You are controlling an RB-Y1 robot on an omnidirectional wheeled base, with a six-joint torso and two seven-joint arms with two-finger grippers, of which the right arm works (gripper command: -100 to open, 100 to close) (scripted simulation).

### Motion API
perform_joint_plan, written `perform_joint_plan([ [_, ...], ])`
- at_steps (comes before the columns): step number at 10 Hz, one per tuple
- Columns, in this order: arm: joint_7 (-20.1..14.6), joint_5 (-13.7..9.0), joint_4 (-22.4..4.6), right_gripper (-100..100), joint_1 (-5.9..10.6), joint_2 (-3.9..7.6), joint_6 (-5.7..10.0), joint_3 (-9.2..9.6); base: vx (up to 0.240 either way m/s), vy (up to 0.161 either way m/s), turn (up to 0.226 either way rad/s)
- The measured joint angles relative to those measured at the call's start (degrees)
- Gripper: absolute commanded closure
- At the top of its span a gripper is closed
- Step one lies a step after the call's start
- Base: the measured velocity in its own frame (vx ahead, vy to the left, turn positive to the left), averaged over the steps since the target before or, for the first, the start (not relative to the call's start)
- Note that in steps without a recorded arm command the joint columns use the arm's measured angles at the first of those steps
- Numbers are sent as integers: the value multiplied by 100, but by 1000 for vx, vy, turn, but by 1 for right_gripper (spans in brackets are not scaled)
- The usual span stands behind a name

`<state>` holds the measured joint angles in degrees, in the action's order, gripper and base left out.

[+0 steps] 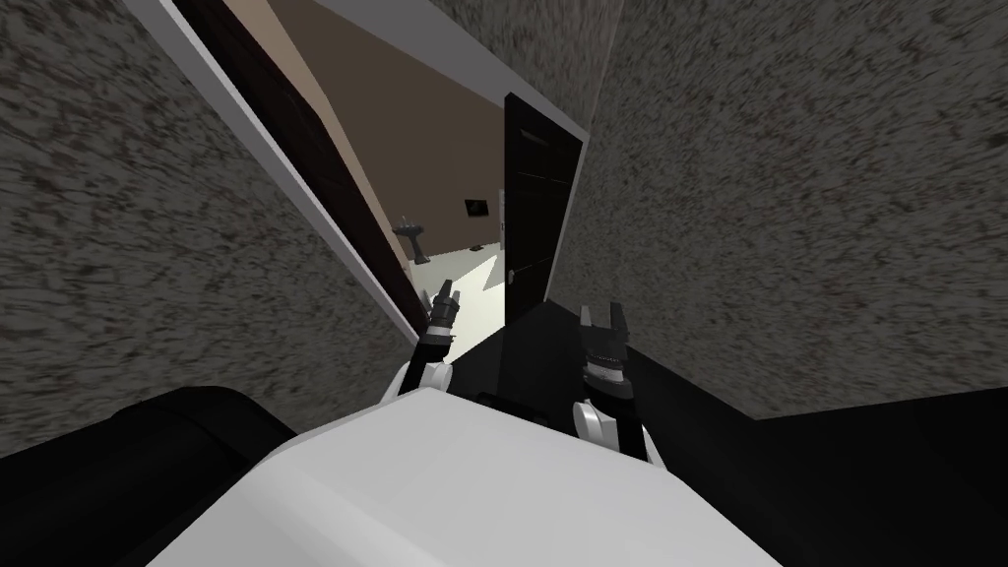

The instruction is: Push the door open

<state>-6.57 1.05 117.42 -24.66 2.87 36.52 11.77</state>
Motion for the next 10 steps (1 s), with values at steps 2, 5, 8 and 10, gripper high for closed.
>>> perform_joint_plan([
  [2, -4, 4, -234, -100, 136, 17, 36, 108, 96, -9, -28],
  [5, -14, 18, -540, -100, 292, 70, 40, 380, 134, 3, -33],
  [8, -57, 4, -827, -100, 407, 152, 116, 553, 104, 1, -23],
  [10, -72, 1, -1025, -100, 517, 182, 137, 678, 102, -5, -32],
])
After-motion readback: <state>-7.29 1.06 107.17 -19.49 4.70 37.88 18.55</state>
